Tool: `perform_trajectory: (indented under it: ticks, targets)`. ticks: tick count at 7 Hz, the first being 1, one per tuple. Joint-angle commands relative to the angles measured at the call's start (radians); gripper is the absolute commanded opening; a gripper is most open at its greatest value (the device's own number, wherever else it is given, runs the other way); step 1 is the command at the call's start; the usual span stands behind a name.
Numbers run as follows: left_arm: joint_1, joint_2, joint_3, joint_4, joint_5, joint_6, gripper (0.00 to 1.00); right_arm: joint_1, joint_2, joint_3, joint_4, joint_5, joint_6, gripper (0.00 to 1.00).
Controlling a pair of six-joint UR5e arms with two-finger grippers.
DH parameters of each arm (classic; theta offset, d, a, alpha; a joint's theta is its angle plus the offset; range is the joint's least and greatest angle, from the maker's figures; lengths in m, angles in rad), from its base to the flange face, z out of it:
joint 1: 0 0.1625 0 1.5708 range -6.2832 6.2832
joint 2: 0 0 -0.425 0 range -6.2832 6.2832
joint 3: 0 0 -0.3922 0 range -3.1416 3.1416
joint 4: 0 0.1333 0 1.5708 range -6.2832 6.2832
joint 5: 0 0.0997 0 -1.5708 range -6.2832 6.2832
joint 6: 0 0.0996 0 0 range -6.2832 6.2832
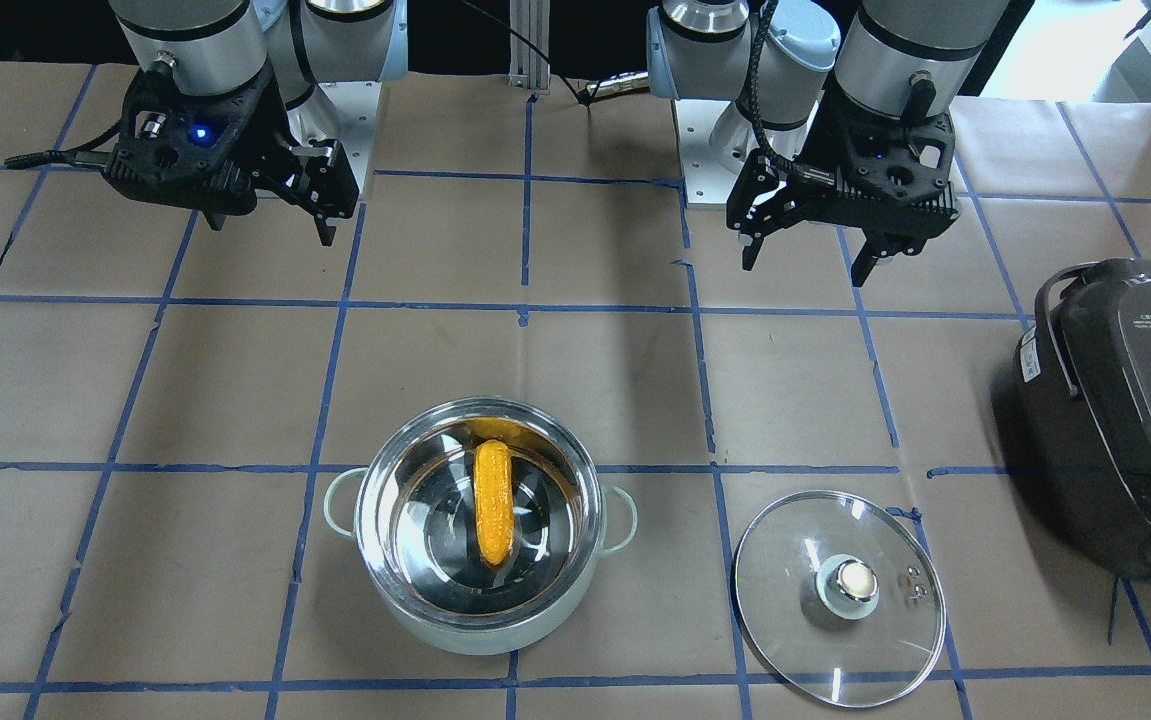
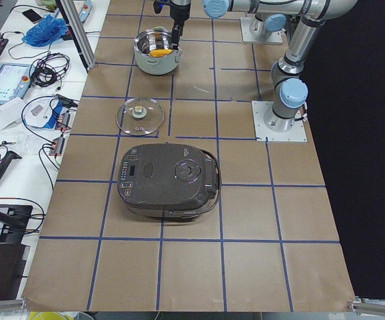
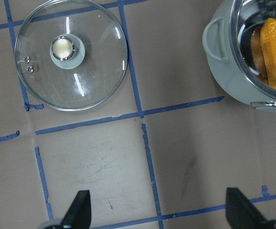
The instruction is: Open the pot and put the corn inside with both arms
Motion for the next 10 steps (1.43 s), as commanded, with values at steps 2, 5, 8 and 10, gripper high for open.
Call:
perform_trajectory:
  ticks: [2, 5, 8, 10]
  targets:
    - [-0.002, 0.002, 0.001, -0.015, 0.0, 0.0, 1.0, 0.011, -0.013, 0.004, -0.062, 0.015, 0.003, 0.98]
    - [-0.001, -0.001, 0.002, -0.012, -0.002, 0.001, 1.0, 0.024, -0.012, -0.061, -0.074, 0.016, 0.087, 1.0]
    - [0.003, 0.002, -0.001, -0.002, 0.003, -0.022, 1.0, 0.024, -0.004, -0.051, -0.063, 0.042, 0.073, 1.0]
    - [0.009, 0.009, -0.004, -0.005, 0.008, -0.022, 1.0, 0.024, 0.0, -0.051, -0.075, 0.042, 0.059, 1.0]
